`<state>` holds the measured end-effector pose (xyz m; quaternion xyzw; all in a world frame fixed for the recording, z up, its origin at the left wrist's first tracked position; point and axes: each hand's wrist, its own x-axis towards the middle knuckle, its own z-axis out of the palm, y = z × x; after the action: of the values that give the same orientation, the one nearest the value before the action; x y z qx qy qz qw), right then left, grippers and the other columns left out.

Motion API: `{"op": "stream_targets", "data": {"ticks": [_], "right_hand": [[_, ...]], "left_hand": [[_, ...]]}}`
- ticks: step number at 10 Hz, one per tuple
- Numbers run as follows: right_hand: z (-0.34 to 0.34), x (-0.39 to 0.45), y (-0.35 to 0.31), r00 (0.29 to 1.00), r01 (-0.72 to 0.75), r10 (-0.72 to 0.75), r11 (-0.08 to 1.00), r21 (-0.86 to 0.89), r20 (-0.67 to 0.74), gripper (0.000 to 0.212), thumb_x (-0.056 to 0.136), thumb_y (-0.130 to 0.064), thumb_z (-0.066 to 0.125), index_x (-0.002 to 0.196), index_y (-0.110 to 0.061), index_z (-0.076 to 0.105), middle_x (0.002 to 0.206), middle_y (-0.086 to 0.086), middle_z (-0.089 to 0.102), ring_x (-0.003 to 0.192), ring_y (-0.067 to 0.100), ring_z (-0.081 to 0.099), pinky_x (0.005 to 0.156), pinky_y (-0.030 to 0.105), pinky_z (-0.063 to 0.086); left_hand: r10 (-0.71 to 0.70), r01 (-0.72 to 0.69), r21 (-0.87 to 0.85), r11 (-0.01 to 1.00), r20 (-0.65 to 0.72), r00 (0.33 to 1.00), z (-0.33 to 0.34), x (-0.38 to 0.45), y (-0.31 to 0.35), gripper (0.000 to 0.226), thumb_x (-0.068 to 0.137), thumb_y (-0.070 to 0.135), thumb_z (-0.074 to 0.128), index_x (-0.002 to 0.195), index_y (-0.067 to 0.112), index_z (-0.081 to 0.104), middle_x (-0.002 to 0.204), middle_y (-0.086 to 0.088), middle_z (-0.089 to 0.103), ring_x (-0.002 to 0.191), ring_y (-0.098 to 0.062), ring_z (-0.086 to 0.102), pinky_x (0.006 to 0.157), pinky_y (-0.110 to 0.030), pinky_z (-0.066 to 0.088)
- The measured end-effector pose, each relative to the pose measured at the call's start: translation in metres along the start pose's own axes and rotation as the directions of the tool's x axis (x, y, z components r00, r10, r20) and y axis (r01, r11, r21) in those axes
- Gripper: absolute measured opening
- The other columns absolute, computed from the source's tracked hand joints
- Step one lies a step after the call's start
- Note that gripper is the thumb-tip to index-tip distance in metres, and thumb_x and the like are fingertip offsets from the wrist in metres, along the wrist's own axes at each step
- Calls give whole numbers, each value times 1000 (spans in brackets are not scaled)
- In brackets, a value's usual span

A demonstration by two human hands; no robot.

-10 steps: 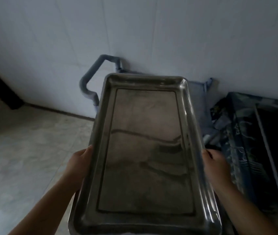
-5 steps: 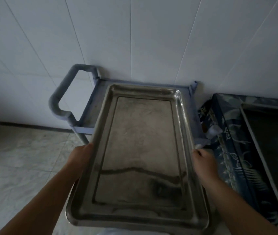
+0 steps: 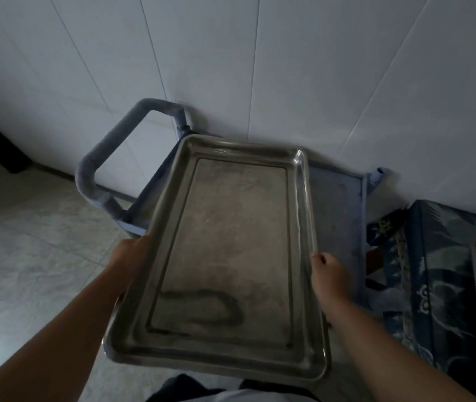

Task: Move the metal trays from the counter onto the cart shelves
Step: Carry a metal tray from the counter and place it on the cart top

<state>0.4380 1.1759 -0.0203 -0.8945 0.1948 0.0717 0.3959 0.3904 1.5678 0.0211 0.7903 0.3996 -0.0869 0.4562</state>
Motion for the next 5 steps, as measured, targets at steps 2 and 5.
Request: {"op": "stream_targets", "data": {"ticks": [2,5], "right_hand": [[3,22,-4,999,33,-33,999,17,11,33,99,-29,45,73,-16,59,65,7,59,62,22,56,55,30,38],[1,32,-14,995,88,-83,991,-100,61,36,100,-27,44,75,-7,61,70,12,60,69,30,56,63,36,42]], "left_hand": [[-19,17,50,999,43,999,8,5,7,45,100,38,51,120,0,66,104,-14,69,99,-35,67,74,-31,53],[27,-34,66,997,98,995,3,-3,-7,14,102,37,49,102,25,55,93,6,64,76,-7,61,57,-15,41]]}}
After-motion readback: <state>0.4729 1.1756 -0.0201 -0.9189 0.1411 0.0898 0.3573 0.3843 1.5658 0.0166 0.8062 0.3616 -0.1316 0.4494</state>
